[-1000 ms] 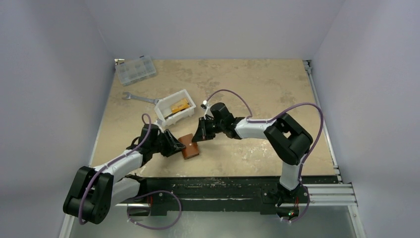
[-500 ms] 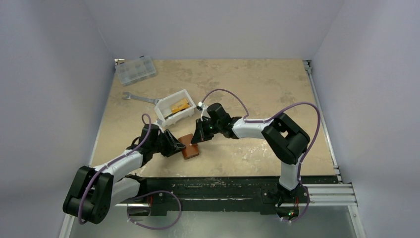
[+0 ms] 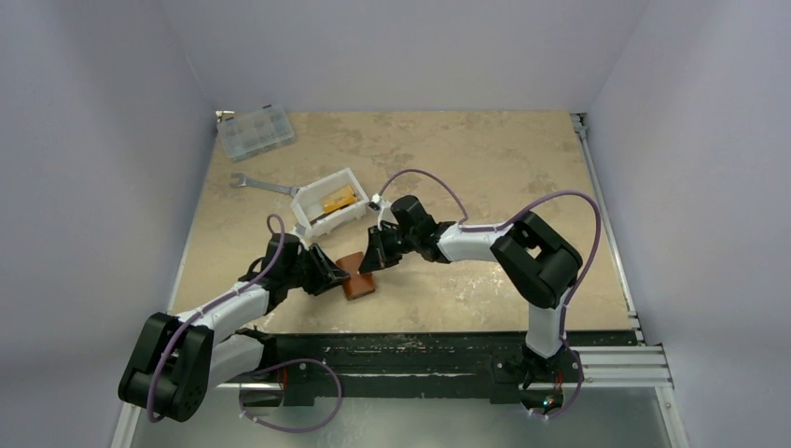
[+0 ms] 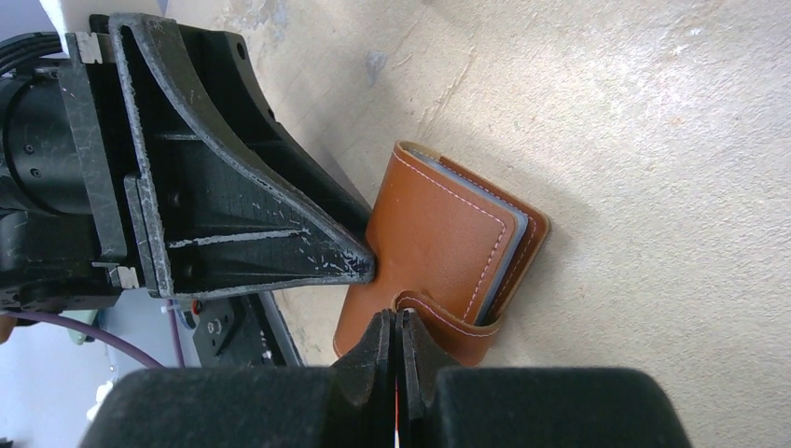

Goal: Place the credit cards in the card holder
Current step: Close the card holder at the center of the board.

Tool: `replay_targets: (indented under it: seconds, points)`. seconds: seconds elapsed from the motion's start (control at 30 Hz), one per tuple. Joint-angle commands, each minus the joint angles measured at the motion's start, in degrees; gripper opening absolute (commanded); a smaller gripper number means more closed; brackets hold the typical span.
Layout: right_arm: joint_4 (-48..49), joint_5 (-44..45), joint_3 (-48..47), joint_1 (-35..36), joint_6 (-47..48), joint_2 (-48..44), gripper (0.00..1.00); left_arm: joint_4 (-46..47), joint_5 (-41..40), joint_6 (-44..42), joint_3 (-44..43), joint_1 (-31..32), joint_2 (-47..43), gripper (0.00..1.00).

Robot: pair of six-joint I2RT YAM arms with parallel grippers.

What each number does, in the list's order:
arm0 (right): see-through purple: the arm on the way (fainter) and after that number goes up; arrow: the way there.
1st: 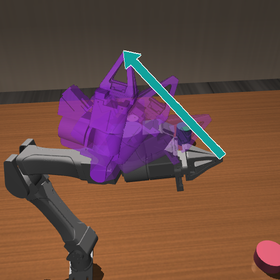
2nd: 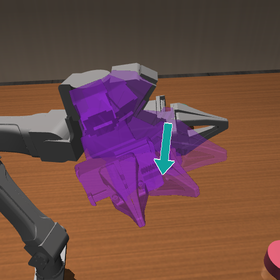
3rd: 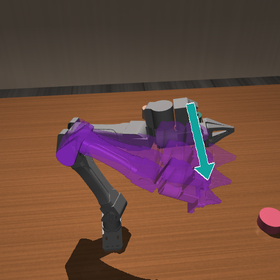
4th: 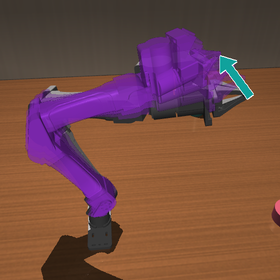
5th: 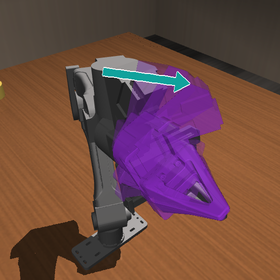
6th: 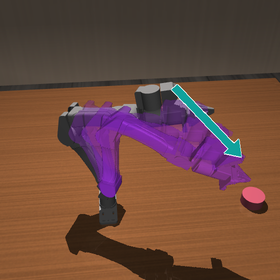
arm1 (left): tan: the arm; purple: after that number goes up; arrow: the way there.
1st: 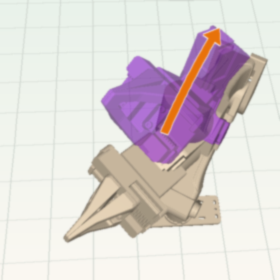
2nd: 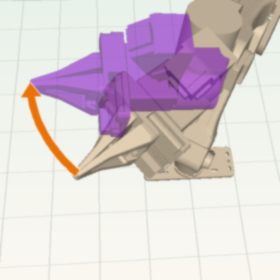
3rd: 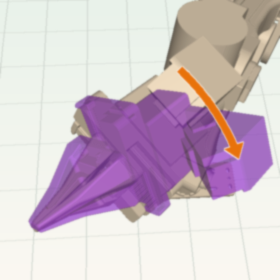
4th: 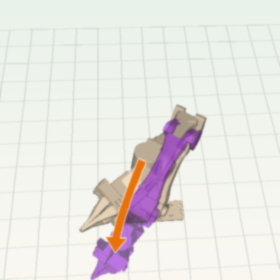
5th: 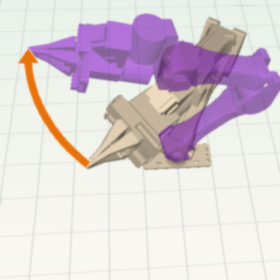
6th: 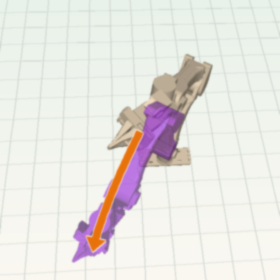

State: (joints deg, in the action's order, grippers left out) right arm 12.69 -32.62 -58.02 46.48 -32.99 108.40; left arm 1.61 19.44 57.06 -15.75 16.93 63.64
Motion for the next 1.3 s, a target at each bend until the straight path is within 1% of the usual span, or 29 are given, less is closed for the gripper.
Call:
replay_targets:
  seconds: [0.0, 0.2, 0.37, 0.47, 0.53, 0.67, 0.9, 1.07, 1.27]
  points:
    - [2.49, -3.31, -1.19, 0.89, 0.09, 1.18, 0.00, 1.22, -0.26, 0.77, 0.02, 0.73, -0.61, 0.35]
    - [-0.51, -1.95, -3.24, 0.89, 1.77, 2.38, 0.00, 1.93, -0.13, 1.12, 0.27, 0.91, -0.28, 0.35]
    - [-7.52, 1.30, -6.17, 1.66, 6.28, 3.34, 0.00, 2.50, -0.18, 1.54, 0.58, 1.24, -0.19, 0.35]
    - [-12.19, 2.89, -8.18, 2.85, 9.12, 4.15, 0.00, 2.86, -0.17, 1.74, 0.67, 1.34, -0.01, 0.35]
    - [-12.59, 3.47, -7.96, 3.82, 10.03, 4.03, 0.00, 2.80, -0.17, 1.74, 0.62, 1.35, -0.04, 0.35]
    - [-17.11, 5.28, -8.93, 5.69, 12.85, 5.18, 0.00, 3.03, -0.26, 1.91, 0.71, 1.44, -0.03, 0.35]
    - [-23.82, 9.07, -12.86, 9.27, 18.04, 7.53, 0.00, 3.27, -0.28, 2.09, 0.76, 1.62, 0.17, 0.35]
    - [-30.21, 14.55, -17.08, 11.70, 20.94, 10.73, 0.00, 3.53, -0.28, 2.28, 0.87, 1.84, 0.25, 0.35]
    - [-38.37, 22.37, -22.81, 14.33, 21.09, 15.30, 0.00, 5.21, 0.03, 3.06, 1.67, 2.14, 1.01, 0.34]
